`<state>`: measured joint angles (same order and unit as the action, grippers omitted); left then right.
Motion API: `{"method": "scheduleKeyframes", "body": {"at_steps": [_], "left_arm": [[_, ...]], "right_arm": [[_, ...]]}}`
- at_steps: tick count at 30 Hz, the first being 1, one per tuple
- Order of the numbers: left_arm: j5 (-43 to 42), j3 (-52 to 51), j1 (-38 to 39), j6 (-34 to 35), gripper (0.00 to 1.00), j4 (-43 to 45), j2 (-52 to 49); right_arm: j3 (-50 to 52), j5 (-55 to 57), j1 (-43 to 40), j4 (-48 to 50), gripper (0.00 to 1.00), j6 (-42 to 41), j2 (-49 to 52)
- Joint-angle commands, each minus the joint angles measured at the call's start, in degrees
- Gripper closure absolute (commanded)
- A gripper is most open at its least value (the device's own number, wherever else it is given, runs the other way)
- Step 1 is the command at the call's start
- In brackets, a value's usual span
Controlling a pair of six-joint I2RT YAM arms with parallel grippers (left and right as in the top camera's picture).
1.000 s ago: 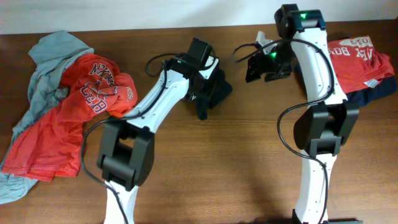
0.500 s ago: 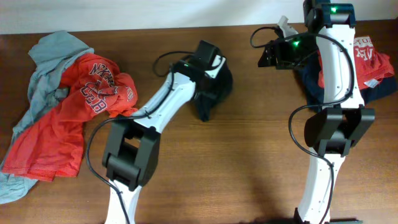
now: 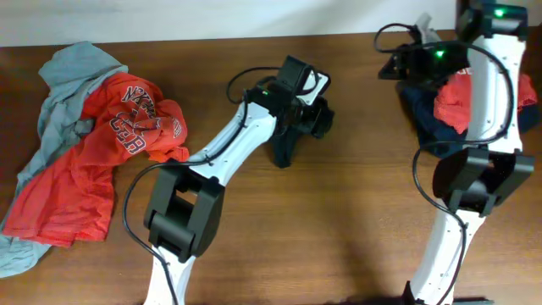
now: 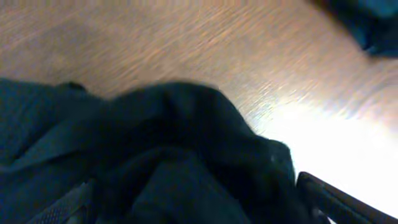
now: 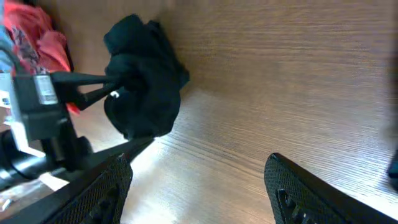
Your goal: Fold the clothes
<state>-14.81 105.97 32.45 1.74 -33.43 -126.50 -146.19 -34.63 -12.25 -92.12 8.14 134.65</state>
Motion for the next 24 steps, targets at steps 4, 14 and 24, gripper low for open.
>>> {"method": "scheduleKeyframes", "body": {"at_steps": [4, 14, 24], "left_arm": [[-19.91, 8.61, -4.28, 0.02, 0.01, 1.49, -0.13], [-30.86, 19.74, -14.58, 6.43, 0.01, 0.66, -0.02], [-30.18, 22.25, -27.02, 5.05, 0.01, -9.94, -0.02]], "right_arm": [[-1.14, -2.05, -2.19, -0.09, 0.27, 0.63, -0.48], [-1.14, -2.91, 0.04, -1.75, 0.27, 1.03, -0.46], [-0.09, 12.85, 15.93, 7.30, 0.28, 7.72, 0.92]]}}
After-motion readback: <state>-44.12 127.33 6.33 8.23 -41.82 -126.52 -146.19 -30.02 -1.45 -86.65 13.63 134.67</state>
